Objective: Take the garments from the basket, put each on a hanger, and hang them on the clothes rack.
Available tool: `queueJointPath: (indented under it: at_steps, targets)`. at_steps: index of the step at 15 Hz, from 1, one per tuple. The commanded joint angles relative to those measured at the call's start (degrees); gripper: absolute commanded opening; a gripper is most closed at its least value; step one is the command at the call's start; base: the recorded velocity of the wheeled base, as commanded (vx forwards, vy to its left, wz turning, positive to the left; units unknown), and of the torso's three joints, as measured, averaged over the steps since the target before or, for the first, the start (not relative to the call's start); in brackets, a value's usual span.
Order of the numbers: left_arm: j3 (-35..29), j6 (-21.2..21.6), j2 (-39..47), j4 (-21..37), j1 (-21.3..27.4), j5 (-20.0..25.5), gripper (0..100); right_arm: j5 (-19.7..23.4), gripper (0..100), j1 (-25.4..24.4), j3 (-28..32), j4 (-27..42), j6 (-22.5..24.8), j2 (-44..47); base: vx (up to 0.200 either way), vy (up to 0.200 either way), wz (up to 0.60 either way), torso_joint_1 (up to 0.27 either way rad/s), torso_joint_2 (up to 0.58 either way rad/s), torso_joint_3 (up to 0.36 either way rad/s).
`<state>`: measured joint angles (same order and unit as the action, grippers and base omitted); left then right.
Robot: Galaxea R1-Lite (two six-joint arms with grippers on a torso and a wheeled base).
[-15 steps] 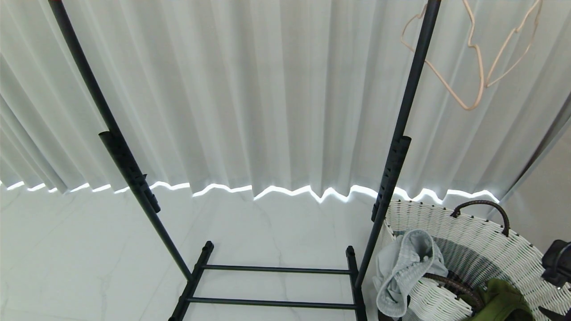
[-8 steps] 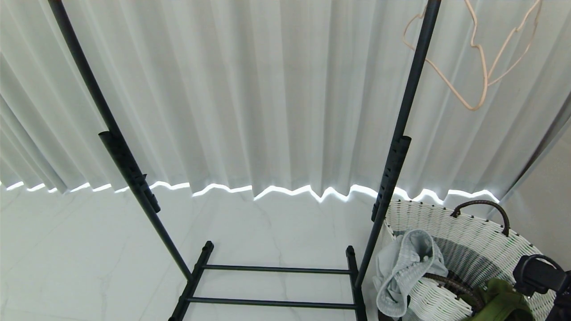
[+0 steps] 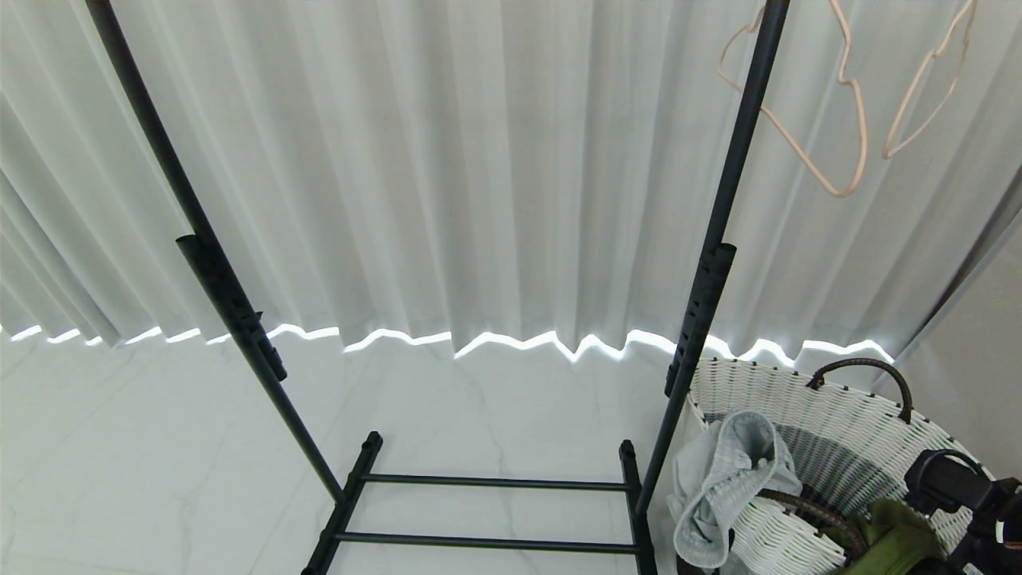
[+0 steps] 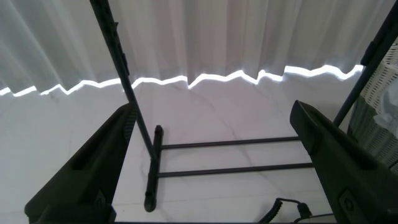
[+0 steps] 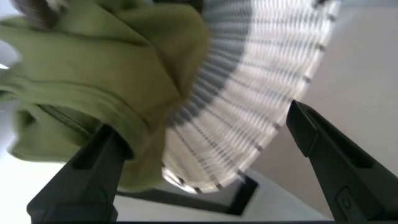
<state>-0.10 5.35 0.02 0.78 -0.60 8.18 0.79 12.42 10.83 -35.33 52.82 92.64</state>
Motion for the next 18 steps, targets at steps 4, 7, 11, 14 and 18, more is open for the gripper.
queueJointPath:
  at_steps: [4, 7, 11, 14, 18]
  targets:
    - [0.01, 0.01, -0.02, 0.01, -0.02, -0.01, 100, 1.32, 0, 0.06, -0.1, -0.44, -0.18, -0.79, 0.0, 0.0, 0.0, 0.0, 0.0, 0.0]
    - [0.01, 0.01, -0.02, 0.01, -0.02, -0.01, 100, 1.67, 0, -0.03, -1.07, -0.18, -2.11, -9.93, 0.0, 0.0, 0.0, 0.0, 0.0, 0.0]
    - [0.01, 0.01, -0.02, 0.01, -0.02, -0.01, 100, 1.14, 0, 0.06, 4.82, 12.39, -4.39, -28.39, 0.0, 0.0, 0.0, 0.0, 0.0, 0.0]
    - [0.01, 0.01, -0.02, 0.01, -0.02, -0.01, 100, 1.14, 0, -0.12, 18.62, 36.12, -7.03, -39.37, 0.0, 0.0, 0.0, 0.0, 0.0, 0.0]
    - [0.01, 0.01, -0.02, 0.01, -0.02, -0.01, 100, 1.32, 0, -0.12, 36.72, 61.87, -11.16, -50.71, 0.0, 0.0, 0.0, 0.0, 0.0, 0.0]
